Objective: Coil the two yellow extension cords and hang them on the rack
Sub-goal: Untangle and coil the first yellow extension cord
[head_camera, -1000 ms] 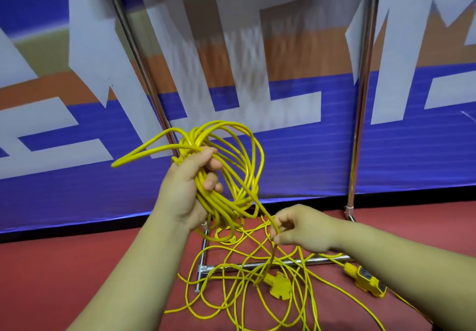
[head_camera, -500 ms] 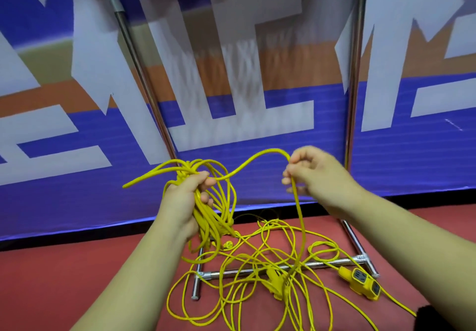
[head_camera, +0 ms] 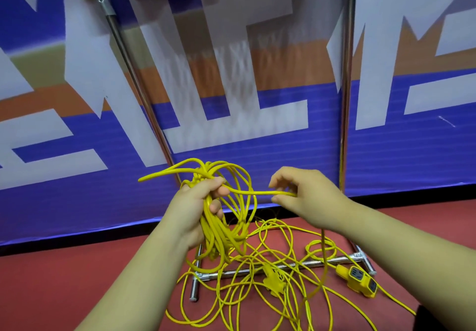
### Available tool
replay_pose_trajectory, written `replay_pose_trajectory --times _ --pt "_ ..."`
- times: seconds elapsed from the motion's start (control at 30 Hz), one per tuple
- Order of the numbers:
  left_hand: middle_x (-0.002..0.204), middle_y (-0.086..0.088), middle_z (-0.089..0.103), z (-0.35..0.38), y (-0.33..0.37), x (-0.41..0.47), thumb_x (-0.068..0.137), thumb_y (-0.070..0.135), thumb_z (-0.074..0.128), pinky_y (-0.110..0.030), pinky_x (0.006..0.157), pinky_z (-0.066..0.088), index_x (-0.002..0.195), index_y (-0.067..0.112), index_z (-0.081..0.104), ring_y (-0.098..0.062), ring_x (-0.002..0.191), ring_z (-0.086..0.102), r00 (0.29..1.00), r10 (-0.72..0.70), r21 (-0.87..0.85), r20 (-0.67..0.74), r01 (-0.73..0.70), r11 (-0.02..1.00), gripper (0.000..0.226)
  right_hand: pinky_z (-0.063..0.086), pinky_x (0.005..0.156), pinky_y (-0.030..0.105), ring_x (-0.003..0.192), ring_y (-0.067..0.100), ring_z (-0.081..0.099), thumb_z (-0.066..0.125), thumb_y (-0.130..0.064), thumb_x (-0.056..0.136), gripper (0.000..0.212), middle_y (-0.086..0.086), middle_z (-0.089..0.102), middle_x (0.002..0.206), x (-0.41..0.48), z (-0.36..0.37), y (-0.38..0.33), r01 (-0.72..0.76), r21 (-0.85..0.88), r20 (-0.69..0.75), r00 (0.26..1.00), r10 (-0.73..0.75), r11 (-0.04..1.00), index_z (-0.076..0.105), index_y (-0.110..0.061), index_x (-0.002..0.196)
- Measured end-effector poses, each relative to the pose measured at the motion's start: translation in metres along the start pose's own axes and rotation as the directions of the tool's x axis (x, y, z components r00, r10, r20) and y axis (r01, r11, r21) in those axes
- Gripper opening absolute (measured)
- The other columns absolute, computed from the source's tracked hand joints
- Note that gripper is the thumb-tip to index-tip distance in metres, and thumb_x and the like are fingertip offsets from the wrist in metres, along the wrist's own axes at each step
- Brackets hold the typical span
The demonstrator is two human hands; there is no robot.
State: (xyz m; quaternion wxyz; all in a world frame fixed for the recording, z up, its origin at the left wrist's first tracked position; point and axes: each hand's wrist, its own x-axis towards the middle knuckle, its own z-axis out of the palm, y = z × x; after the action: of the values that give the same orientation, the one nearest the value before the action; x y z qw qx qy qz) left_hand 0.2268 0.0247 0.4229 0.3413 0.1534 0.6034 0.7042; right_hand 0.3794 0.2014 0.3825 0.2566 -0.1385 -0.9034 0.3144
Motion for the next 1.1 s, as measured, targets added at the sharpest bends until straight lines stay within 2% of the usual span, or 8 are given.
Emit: replay_pose_trajectory --times 0.13,0.23,0.37,0.5,0.6,0.67,0.9,1.1 --pt "0.065 -0.002 0.063 0.004 0.0 0.001 0.093 0.015 0.062 -0.02 0.037 0.041 0.081 0.008 0.067 -0.007 0.034 0.04 0.999 -0.018 -0.033 0.029 0.019 0.999 0.014 0.046 0.066 0.02 0.077 0.001 0.06 0.074 -0.029 0.086 0.005 -0.017 0.067 0.078 -0.002 0.009 -0.013 0.09 0.016 -0.16 0.983 -0.086 0.996 0.071 -0.03 0.09" --pt "0.068 -0.003 0.063 0.002 -0.002 0.004 0.092 0.017 0.064 -0.019 0.038 0.041 0.084 0.01 0.07 -0.007 0.034 0.04 0.998 -0.038 -0.034 0.049 0.04 0.999 0.012 0.048 0.065 0.029 0.075 0.01 0.062 0.067 -0.033 0.092 0.009 -0.011 0.068 0.077 0.012 0.006 -0.002 -0.117 -0.019 -0.346 0.932 0.103 0.993 0.071 -0.028 0.087" --pt "0.054 -0.005 0.042 -0.001 -0.008 0.006 0.086 0.023 0.068 -0.021 0.039 0.041 0.059 0.013 0.064 -0.01 0.032 0.039 0.992 -0.1 0.085 0.073 0.094 0.992 0.029 0.044 0.062 0.031 0.083 0.034 0.064 0.058 -0.028 0.095 0.025 0.009 0.065 0.086 0.024 0.018 0.037 -0.463 -0.423 -0.051 0.87 0.49 0.779 0.055 -0.015 0.075" --pt "0.048 0.0 0.039 -0.005 -0.004 0.01 0.075 0.025 0.071 -0.02 0.038 0.041 0.058 0.015 0.055 -0.009 0.032 0.039 0.985 -0.142 -0.017 0.101 0.144 0.989 0.025 0.039 0.052 0.028 0.065 0.024 0.054 0.053 -0.019 0.095 0.019 0.005 0.053 0.077 0.02 0.043 0.036 -0.239 -0.585 0.319 0.811 0.49 0.775 0.054 -0.014 0.077" --pt "0.043 0.002 0.038 -0.011 -0.002 0.014 0.075 0.028 0.07 -0.022 0.04 0.041 0.053 0.017 0.051 -0.011 0.035 0.039 0.984 -0.146 -0.004 0.102 0.148 0.989 0.032 0.049 0.065 0.034 0.081 0.029 0.064 0.047 -0.025 0.1 0.022 0.007 0.065 0.085 0.021 0.044 0.028 -0.148 -0.454 0.356 0.874 0.331 0.879 0.061 -0.012 0.089" --pt "0.043 0.002 0.04 -0.014 -0.003 0.015 0.075 0.03 0.071 -0.023 0.044 0.041 0.053 0.018 0.051 -0.013 0.038 0.039 0.988 -0.12 0.041 0.096 0.117 0.992 0.032 0.05 0.063 0.031 0.063 0.016 0.064 0.057 -0.031 0.096 0.017 0.002 0.068 0.075 0.019 0.039 0.026 -0.271 -0.205 0.282 0.904 0.322 0.941 0.062 -0.018 0.086" --pt "0.044 0.003 0.039 -0.009 -0.005 0.013 0.089 0.019 0.063 -0.021 0.04 0.04 0.058 0.016 0.052 -0.009 0.034 0.038 0.988 -0.126 0.005 0.091 0.126 0.992 0.033 0.05 0.063 0.036 0.059 0.015 0.061 0.079 -0.018 0.083 0.019 -0.002 0.066 0.064 0.016 0.026 0.011 -0.282 0.364 0.168 0.957 0.235 0.888 0.062 -0.017 0.09" --pt "0.049 0.001 0.041 -0.003 -0.007 0.007 0.086 0.016 0.067 -0.022 0.041 0.041 0.064 0.016 0.059 -0.009 0.033 0.039 0.985 -0.093 0.03 0.146 0.09 0.995 0.023 0.04 0.055 0.013 0.056 0.003 0.057 0.077 -0.026 0.085 0.016 -0.02 0.063 0.062 0.011 0.013 -0.025 0.029 0.238 -0.221 0.975 0.026 0.971 0.066 -0.033 0.075"
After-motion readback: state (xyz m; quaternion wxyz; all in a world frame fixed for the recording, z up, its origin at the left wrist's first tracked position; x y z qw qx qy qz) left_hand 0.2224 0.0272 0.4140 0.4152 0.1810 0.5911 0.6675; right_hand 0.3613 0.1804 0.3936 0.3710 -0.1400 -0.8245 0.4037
